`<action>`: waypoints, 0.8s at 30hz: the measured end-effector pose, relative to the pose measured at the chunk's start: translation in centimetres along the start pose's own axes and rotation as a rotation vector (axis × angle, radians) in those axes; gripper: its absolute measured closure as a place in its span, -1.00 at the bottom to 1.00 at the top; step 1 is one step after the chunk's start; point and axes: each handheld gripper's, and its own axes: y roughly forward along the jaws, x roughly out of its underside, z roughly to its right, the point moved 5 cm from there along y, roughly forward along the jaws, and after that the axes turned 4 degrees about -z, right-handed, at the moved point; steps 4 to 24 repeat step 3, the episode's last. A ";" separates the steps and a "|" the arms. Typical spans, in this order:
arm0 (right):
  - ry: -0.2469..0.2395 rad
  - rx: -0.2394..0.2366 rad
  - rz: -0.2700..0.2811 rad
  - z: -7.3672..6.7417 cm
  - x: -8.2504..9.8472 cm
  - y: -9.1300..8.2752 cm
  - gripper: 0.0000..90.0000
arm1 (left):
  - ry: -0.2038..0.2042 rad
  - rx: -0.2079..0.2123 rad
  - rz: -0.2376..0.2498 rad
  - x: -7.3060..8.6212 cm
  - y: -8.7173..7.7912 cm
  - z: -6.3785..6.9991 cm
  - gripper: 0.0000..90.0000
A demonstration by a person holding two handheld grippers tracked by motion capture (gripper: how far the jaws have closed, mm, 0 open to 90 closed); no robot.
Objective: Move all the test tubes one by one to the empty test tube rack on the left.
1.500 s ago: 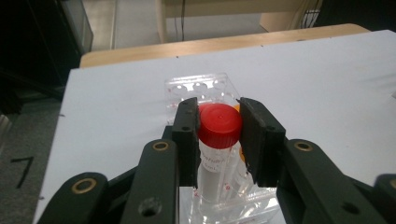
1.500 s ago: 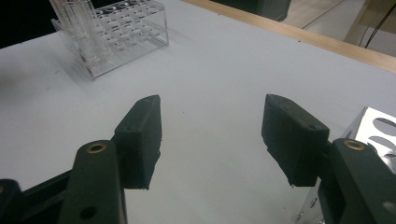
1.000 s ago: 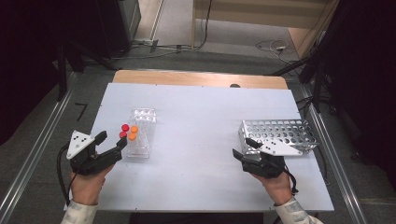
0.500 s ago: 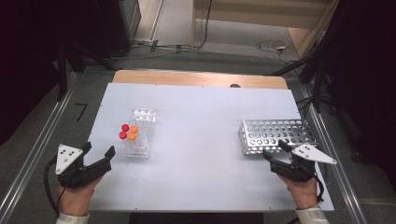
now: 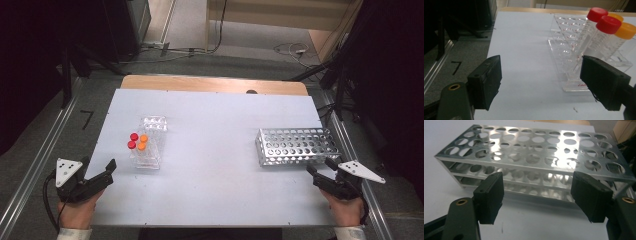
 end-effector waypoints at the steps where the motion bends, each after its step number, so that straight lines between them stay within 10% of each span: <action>1: 0.006 0.003 -0.001 0.2 0.1 0.0 -0.46 | 0.001 -0.005 -0.002 0.2 0.2 -0.1 -0.61; 24: 0.015 0.004 -0.005 0.3 0.3 -0.2 -0.48 | -0.012 -0.002 -0.019 0.5 0.6 -0.2 -0.61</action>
